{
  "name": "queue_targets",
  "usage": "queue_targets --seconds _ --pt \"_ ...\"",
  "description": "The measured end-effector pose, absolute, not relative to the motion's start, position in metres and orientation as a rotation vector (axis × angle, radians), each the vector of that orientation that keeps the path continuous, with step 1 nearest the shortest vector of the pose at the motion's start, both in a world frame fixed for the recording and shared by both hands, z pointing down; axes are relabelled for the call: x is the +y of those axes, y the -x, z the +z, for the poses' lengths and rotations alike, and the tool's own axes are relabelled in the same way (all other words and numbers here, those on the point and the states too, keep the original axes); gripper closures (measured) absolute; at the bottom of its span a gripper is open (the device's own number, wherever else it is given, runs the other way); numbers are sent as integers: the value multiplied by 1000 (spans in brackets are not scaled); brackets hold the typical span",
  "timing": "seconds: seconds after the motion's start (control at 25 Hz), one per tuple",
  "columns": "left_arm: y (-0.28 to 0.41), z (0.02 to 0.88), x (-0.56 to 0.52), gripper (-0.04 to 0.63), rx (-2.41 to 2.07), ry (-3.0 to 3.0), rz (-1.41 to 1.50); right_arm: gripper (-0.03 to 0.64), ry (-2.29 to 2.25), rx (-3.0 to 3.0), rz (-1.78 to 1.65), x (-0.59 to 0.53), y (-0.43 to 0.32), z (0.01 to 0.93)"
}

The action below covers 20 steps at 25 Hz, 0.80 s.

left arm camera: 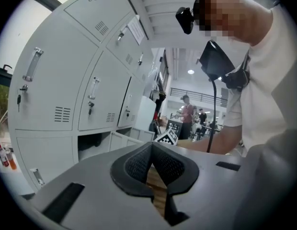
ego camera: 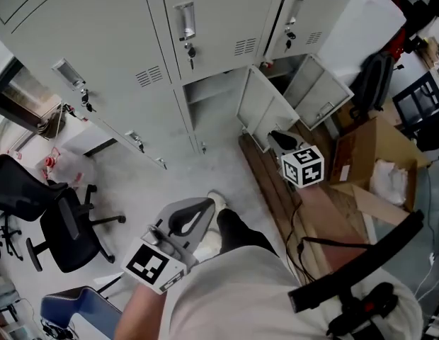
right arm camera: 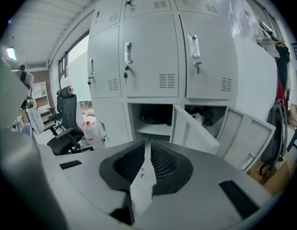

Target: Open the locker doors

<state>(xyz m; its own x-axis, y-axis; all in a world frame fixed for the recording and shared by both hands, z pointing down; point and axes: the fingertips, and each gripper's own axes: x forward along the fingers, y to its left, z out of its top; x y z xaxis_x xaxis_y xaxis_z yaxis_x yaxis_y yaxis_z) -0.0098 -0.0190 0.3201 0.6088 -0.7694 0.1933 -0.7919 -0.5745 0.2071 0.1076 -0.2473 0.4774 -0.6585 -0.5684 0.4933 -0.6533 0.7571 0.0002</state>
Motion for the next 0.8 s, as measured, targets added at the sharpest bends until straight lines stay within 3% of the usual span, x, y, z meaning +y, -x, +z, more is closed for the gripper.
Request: queue_targets --seconds 0.68,0.8 --pt "-9 215 6 584 -1218 -2743 34 575 -742 -2808 -32 -211 32 239" --pt "-1 209 8 584 -1255 -2725 23 536 -720 -2845 -38 -232 66 229"
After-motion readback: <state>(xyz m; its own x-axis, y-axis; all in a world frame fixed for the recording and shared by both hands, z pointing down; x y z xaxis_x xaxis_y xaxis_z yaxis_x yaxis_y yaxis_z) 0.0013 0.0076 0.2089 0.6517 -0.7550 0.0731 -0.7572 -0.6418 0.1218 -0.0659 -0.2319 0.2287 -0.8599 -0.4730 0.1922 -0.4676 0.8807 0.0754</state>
